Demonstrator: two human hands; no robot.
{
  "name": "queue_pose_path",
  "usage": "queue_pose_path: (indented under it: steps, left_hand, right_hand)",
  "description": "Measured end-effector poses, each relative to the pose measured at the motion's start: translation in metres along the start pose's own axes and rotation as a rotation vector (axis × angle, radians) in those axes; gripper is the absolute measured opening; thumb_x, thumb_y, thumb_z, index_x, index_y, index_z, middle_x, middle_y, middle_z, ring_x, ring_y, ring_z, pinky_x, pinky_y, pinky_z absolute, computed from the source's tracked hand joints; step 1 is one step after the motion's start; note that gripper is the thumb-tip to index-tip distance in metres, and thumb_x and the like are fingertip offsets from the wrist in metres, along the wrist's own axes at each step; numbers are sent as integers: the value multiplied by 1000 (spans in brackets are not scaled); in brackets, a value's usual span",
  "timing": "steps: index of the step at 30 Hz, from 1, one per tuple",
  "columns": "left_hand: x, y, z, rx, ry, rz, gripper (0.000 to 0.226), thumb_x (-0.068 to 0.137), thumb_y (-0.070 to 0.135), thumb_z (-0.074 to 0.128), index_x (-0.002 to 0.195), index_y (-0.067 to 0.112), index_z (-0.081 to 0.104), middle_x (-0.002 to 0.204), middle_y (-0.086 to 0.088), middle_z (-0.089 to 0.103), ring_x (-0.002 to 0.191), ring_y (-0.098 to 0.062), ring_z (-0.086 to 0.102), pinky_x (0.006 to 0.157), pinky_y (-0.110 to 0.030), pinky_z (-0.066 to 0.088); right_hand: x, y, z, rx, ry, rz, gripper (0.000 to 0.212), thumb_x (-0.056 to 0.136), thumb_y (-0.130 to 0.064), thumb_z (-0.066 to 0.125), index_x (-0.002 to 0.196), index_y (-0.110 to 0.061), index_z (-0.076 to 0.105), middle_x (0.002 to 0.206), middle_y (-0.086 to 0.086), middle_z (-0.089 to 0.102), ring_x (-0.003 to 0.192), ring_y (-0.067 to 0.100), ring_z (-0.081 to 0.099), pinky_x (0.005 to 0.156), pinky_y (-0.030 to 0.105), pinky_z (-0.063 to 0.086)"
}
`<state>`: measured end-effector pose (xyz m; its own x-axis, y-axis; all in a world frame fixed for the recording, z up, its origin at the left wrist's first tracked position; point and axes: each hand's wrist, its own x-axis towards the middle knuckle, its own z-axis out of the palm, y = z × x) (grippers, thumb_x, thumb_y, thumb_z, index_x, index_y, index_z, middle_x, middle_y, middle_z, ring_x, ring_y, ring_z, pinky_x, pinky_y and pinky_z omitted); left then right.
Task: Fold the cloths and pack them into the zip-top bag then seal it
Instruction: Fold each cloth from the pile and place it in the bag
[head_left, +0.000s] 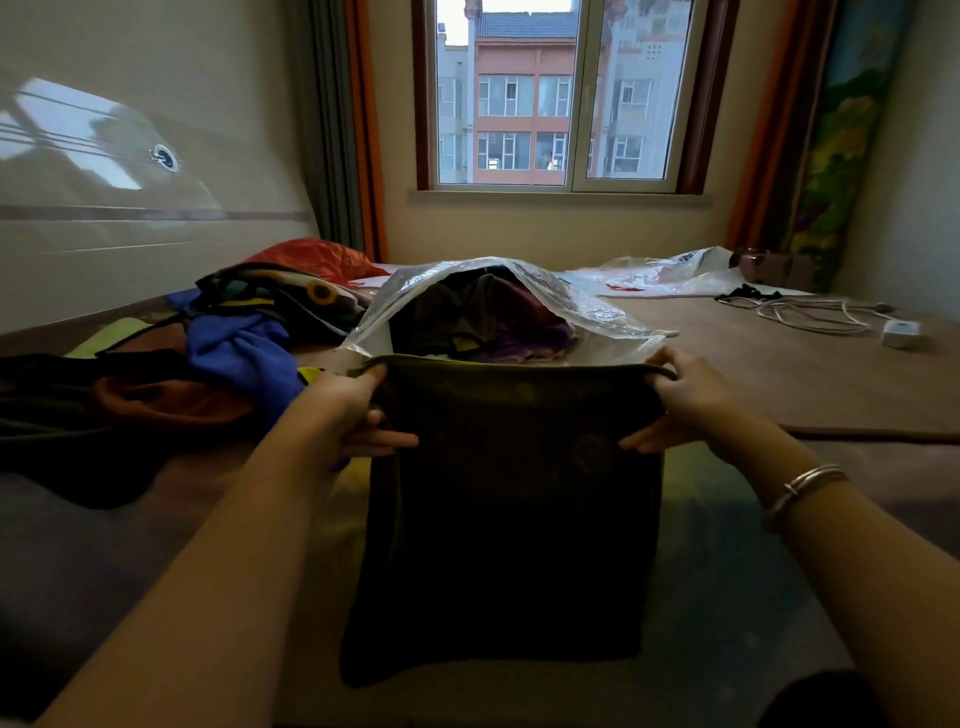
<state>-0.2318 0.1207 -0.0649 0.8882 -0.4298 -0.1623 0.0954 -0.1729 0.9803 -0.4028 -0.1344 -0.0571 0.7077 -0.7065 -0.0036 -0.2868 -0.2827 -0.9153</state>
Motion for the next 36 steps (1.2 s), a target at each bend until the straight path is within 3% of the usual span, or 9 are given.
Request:
queue_pose_path:
  steps: [3,9,15,19,22,24,27,33,36]
  left_hand:
    - [-1,6,-5,-22,-47,47,42,101,43,36,136,22,32,65,-12,71,57,-25,70,67,-37,54]
    - [0,11,-4,-285,-51,340,29,97,35,49,121,19,55,105,-6,68,101,-25,63,91,-41,48]
    - [10,-31,-14,-299,-334,153,20,86,14,61,106,11,62,111,-11,67,101,-24,65,79,-36,55]
    - [9,-53,-38,-290,-476,83,77,31,8,94,101,6,61,99,-15,69,90,-26,70,69,-33,59]
    - [9,-59,-47,-360,-470,7,102,23,14,97,117,13,57,112,-17,69,104,-34,66,81,-46,54]
    - [12,-61,-44,-357,-386,-31,88,40,24,95,118,15,56,111,-17,69,105,-34,64,83,-46,49]
    - [24,-62,-35,-313,-264,-57,53,75,27,70,124,14,54,119,-16,64,110,-32,61,85,-43,49]
    - [50,-60,-18,-153,-45,-28,34,85,22,66,117,13,58,115,-14,60,105,-29,57,86,-41,48]
    - [56,-59,-19,-60,-29,-36,41,79,9,71,117,17,57,123,-14,54,111,-32,55,91,-45,49]
  right_hand:
    - [2,3,3,27,80,-175,13,102,-12,38,113,-14,44,110,15,55,72,32,70,57,38,59]
    - [2,0,-3,136,204,-566,8,100,-18,43,103,-16,50,106,9,61,94,17,62,71,22,52]
    - [0,29,-8,389,-244,-215,21,75,-23,65,81,-13,47,88,13,50,83,23,51,73,34,38]
    - [-5,54,-7,463,-401,-63,49,41,-42,85,69,-13,57,72,7,50,67,18,52,68,32,42]
    - [-1,63,-9,730,-276,80,29,72,-32,72,77,-11,54,76,8,54,63,19,57,57,30,50]
    - [6,71,-9,754,-74,234,12,89,-20,55,89,-9,53,82,11,55,69,22,56,51,26,53]
    - [12,80,-5,682,-40,385,9,93,-14,49,89,-9,54,75,9,53,67,21,53,44,22,51]
    - [18,79,2,532,-77,363,38,100,-22,41,63,-12,43,40,1,40,31,13,40,33,14,35]
    - [23,78,6,467,-36,350,16,95,-11,51,92,3,59,62,12,57,48,19,56,42,24,48]
